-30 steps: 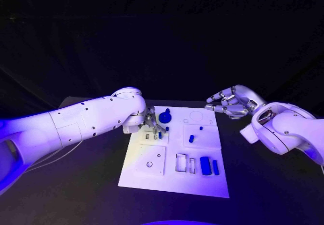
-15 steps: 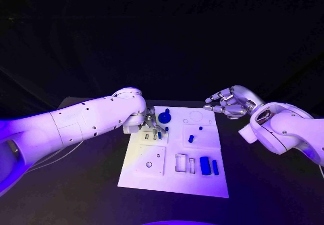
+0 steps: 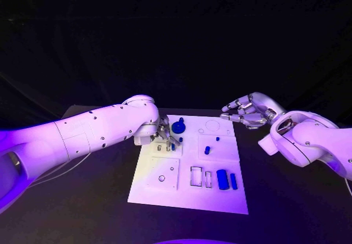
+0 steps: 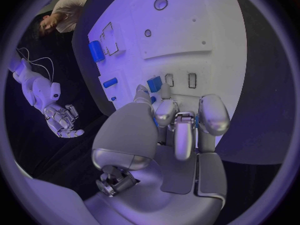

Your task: Assemble the parts on the task board

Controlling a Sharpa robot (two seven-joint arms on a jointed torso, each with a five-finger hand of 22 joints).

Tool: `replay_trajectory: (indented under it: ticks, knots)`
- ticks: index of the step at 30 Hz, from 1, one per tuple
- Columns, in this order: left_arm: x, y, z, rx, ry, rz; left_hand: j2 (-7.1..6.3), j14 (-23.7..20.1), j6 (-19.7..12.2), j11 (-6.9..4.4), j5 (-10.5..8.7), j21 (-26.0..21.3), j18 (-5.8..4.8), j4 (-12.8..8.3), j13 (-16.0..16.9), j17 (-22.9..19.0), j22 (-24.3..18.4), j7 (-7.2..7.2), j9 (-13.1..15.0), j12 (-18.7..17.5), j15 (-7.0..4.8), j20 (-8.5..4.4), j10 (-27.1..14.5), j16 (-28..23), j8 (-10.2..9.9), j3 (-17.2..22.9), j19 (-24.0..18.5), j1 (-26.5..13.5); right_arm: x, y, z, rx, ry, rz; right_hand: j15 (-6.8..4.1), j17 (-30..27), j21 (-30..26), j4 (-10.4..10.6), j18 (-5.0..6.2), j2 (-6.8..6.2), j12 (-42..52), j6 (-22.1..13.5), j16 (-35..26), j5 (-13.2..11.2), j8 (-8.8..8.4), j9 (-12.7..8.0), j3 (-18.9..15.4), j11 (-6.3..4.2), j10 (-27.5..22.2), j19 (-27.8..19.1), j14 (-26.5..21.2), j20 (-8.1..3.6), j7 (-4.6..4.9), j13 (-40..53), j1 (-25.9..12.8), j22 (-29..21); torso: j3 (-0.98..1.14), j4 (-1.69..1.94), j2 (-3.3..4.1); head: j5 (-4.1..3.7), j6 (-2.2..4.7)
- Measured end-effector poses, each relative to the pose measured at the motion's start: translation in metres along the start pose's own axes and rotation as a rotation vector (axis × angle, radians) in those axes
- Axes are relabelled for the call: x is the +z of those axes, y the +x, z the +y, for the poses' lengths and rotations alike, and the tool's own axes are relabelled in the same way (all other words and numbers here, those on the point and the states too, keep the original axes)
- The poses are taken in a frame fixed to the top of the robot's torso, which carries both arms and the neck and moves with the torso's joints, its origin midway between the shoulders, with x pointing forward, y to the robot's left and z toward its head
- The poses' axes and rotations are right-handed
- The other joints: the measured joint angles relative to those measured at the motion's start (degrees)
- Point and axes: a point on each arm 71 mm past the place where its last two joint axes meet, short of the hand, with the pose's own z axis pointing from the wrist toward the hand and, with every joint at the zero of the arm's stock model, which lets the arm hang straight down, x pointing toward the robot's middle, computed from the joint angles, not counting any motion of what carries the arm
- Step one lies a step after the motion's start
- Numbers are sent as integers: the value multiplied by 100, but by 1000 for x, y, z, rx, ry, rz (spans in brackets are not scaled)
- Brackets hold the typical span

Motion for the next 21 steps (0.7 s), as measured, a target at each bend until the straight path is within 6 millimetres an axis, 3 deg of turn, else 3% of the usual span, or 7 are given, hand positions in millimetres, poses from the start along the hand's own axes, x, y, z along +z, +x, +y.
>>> replay_trajectory:
  ticks: [10, 21]
  knots:
    - [0, 2, -1, 0, 4, 14, 89, 0, -29, 0, 0, 22, 0, -58, -28, -1, 36, -11, 58, -35, 0, 0, 0, 0, 22, 58, 0, 137, 0, 0, 0, 0, 0, 1, 0, -1, 0, 0, 0, 0, 0, 0, 0, 0, 0, -1, 0, 0, 0, 0, 0, 0, 0, 1, 0, 0, 4, -1, 1, 2, -20]
    - [0, 2, -2, -3, 8, 22, 330, 0, -122, -21, 0, 43, -1, -258, -60, -1, 75, -25, 128, -102, 0, 21, -24, 0, 22, 407, -21, 547, 1, 1, 0, 0, 0, 1, 0, -1, 0, 0, 0, -1, 0, 0, 0, 0, 0, -1, 0, 0, 0, 0, 0, 0, 0, 2, 1, 0, 5, 0, 1, 8, -37]
